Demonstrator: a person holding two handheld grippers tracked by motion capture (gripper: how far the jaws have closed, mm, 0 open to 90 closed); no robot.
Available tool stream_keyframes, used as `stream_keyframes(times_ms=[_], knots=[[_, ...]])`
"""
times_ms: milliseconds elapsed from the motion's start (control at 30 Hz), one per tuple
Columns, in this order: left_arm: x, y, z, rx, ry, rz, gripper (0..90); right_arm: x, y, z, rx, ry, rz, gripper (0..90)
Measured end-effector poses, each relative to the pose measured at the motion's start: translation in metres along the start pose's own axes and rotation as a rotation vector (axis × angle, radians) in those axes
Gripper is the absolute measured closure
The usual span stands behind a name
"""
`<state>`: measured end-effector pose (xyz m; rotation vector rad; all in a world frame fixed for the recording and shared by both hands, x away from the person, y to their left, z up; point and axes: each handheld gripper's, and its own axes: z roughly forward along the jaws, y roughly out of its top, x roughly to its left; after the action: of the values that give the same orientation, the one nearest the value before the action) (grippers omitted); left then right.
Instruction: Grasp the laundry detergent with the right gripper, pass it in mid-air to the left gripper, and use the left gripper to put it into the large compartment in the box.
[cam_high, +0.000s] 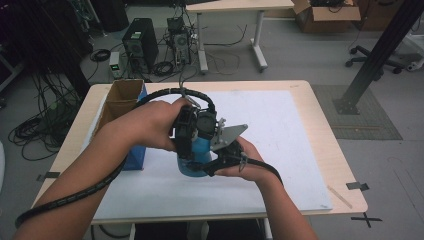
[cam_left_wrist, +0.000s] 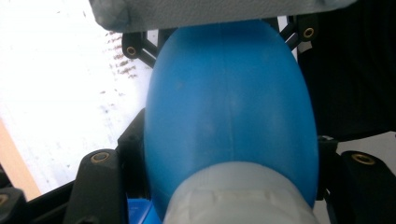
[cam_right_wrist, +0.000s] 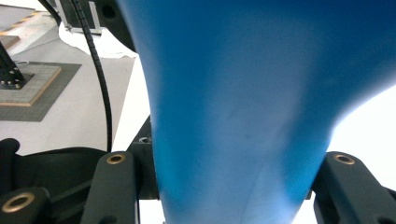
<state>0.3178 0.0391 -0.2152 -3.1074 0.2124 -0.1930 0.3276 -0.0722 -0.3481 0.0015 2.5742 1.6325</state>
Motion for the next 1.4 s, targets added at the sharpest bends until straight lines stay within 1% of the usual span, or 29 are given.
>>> stream_keyframes(times_ms=[200, 233, 267, 300, 333, 367, 433, 467, 500, 533, 600, 667, 700, 733, 833, 933, 967, 1033, 1233, 1333, 1400], knots=[[-0.001, 0.000, 0.002, 0.004, 0.005, 0.003, 38.7, 0.002, 0.000, 0.001, 0.019, -0.007, -0.004, 44.7], [0.000, 0.000, 0.002, 0.007, 0.014, 0.008, 38.7, 0.002, -0.001, 0.001, 0.019, -0.018, -0.008, 43.8], [0.000, 0.000, 0.002, 0.003, 0.016, 0.010, 38.8, 0.002, -0.001, 0.002, 0.011, -0.031, -0.007, 43.3], [0.001, 0.000, 0.001, 0.003, 0.012, 0.002, 38.8, 0.002, -0.002, 0.002, -0.001, -0.038, -0.002, 42.7], [0.002, 0.000, 0.001, 0.002, 0.011, -0.006, 38.8, 0.002, -0.003, 0.002, -0.010, -0.041, 0.005, 40.7], [0.003, 0.000, 0.000, 0.000, 0.013, -0.004, 38.8, 0.002, -0.003, 0.002, -0.020, -0.039, 0.014, 38.5], [0.004, 0.000, -0.001, 0.004, 0.007, -0.007, 38.9, 0.002, -0.003, 0.002, -0.031, -0.050, 0.011, 39.1], [0.004, 0.001, -0.001, 0.010, 0.001, -0.011, 38.9, 0.002, -0.004, 0.001, -0.037, -0.050, 0.013, 39.2], [0.005, 0.001, -0.001, 0.010, 0.000, -0.004, 38.9, 0.002, -0.004, 0.001, -0.039, -0.046, 0.019, 39.9], [0.005, 0.002, -0.001, 0.014, -0.001, -0.006, 38.9, 0.002, -0.004, 0.001, -0.041, -0.046, 0.016, 39.2], [0.004, 0.002, 0.000, 0.019, 0.005, -0.004, 38.9, 0.002, -0.005, 0.000, -0.054, -0.041, 0.028, 34.7], [0.005, 0.002, 0.000, 0.023, 0.004, -0.006, 38.9, 0.003, -0.006, -0.001, -0.071, -0.035, 0.057, 31.5], [0.006, 0.002, 0.000, 0.025, 0.000, -0.012, 38.9, 0.003, -0.007, -0.001, -0.072, -0.044, 0.055, 29.2], [0.006, 0.002, 0.000, 0.026, 0.001, -0.014, 38.9, 0.003, -0.008, -0.001, -0.070, -0.046, 0.067, 28.7], [0.007, 0.001, -0.001, 0.026, -0.001, -0.019, 38.9, 0.002, -0.010, -0.002, -0.081, -0.056, 0.077, 24.1], [0.008, 0.002, -0.001, 0.026, -0.006, -0.027, 38.8, 0.002, -0.012, -0.003, -0.092, -0.079, 0.088, 17.1], [0.009, 0.002, -0.001, 0.024, -0.006, -0.024, 38.8, 0.001, -0.012, -0.004, -0.098, -0.081, 0.091, 16.9], [0.009, 0.002, -0.002, 0.022, -0.006, -0.028, 38.8, 0.002, -0.013, -0.004, -0.102, -0.085, 0.097, 13.1], [0.010, 0.002, -0.003, 0.026, -0.007, -0.038, 38.8, 0.001, -0.015, -0.007, -0.113, -0.089, 0.100, 10.0], [0.012, 0.002, -0.003, 0.030, -0.009, -0.040, 38.7, 0.000, -0.015, -0.010, -0.118, -0.098, 0.098, 6.6], [0.013, 0.002, -0.003, 0.031, -0.010, -0.044, 38.7, 0.000, -0.015, -0.012, -0.121, -0.097, 0.097, 4.1]])
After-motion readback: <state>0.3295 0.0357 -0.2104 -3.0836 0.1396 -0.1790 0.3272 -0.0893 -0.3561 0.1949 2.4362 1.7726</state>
